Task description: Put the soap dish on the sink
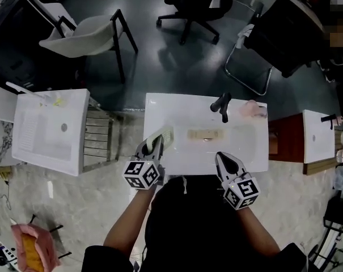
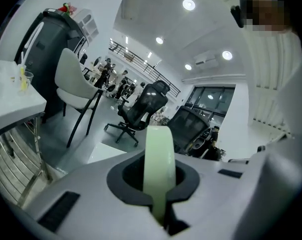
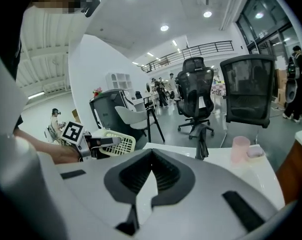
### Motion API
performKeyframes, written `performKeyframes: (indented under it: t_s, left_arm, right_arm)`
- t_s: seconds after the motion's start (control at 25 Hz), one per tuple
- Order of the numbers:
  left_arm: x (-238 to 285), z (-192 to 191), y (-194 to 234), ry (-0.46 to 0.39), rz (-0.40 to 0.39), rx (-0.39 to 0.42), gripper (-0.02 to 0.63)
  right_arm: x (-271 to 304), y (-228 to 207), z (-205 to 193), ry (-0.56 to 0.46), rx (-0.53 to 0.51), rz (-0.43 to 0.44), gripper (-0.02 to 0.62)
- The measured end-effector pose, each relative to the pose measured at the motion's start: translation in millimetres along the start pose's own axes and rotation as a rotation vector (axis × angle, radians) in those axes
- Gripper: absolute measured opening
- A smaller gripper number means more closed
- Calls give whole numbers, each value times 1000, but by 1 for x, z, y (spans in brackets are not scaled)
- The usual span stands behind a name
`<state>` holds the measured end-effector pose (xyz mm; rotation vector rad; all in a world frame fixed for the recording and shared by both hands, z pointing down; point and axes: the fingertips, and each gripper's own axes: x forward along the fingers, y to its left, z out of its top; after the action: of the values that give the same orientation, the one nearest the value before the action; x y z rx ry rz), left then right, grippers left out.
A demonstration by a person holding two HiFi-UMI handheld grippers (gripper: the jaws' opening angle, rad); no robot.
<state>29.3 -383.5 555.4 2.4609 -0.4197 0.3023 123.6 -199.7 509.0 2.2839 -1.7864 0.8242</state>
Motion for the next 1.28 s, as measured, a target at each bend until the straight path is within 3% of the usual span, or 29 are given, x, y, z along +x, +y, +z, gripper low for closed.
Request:
performKeyframes:
  t_s: [0.12, 0.24, 0.4, 0.52, 0.8, 1.0, 1.28]
  left_arm:
    - [24, -6, -1, 49, -5, 52, 17]
    - [49, -14, 1, 103, -8, 53, 17]
    - [84, -19, 9, 149, -23, 179, 17]
    - [106, -23, 17, 167, -33, 196, 17]
    - [150, -25, 53, 189, -11, 44, 17]
    - [181, -38, 69, 227, -52, -95, 17]
    - [208, -58, 86, 279, -37, -171, 18]
  right_arm:
    - [9, -11, 2, -2, 35, 5, -2]
    - [15, -19, 7, -1, 49, 20, -2]
    - [29, -30, 12, -10, 70, 40, -2]
    - [37, -42, 16, -16, 71, 38, -2]
    - [57, -66, 22, 14, 94, 41, -2]
    - [75, -74, 18, 40, 93, 73, -2]
    - [95, -76, 26, 47, 54, 113, -2]
